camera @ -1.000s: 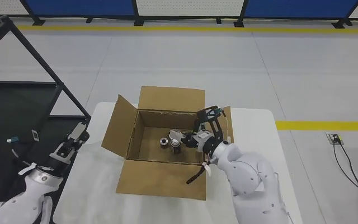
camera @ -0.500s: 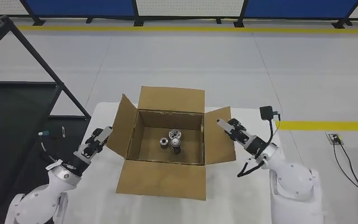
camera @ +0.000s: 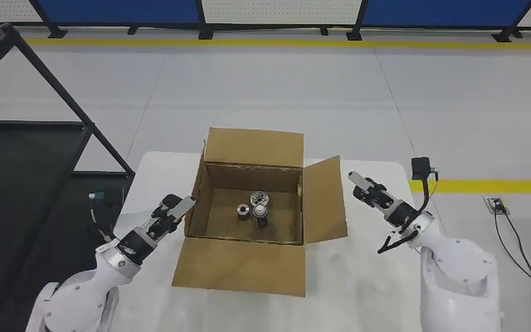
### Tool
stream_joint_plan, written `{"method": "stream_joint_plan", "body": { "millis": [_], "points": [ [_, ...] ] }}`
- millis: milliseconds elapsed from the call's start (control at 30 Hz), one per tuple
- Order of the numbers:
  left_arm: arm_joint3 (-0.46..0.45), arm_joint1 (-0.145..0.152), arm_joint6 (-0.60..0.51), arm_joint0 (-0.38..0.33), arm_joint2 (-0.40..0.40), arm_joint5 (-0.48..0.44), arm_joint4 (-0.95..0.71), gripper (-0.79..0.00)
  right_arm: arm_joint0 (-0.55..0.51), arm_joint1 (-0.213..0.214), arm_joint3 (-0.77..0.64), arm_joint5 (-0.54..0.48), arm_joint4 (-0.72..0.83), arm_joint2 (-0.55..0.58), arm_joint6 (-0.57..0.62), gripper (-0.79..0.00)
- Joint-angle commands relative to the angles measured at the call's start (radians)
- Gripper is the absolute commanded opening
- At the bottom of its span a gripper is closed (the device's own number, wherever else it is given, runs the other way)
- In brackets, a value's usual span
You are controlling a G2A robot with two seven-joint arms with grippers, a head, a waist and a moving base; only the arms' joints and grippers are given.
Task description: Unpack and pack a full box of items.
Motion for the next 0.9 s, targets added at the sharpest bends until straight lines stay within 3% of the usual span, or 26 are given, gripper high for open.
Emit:
{"method": "stream_joint_plan", "body": {
  "millis": [0,267,533,867],
  "points": [
    [0.005,0.0,-0.007,-0.008,0.017,0.002,0.01,0.0,0.002,0.007,0.01,0.011,-0.002,-0.005,0.027,0.0],
    [0.041,0.0,-0.034,-0.056,0.09,0.028,0.039,0.0,0.044,0.031,0.076,-0.038,0.04,-0.072,0.126,0.0],
    [0.089,-0.002,-0.047,-0.119,0.159,0.054,0.074,0.0,0.089,0.046,0.132,-0.098,0.205,-0.144,0.219,0.0],
    [0.152,-0.008,-0.061,-0.2,0.232,0.079,0.086,0.0,0.204,0.051,0.29,-0.122,0.294,-0.294,0.218,0.0]
  ]
}}
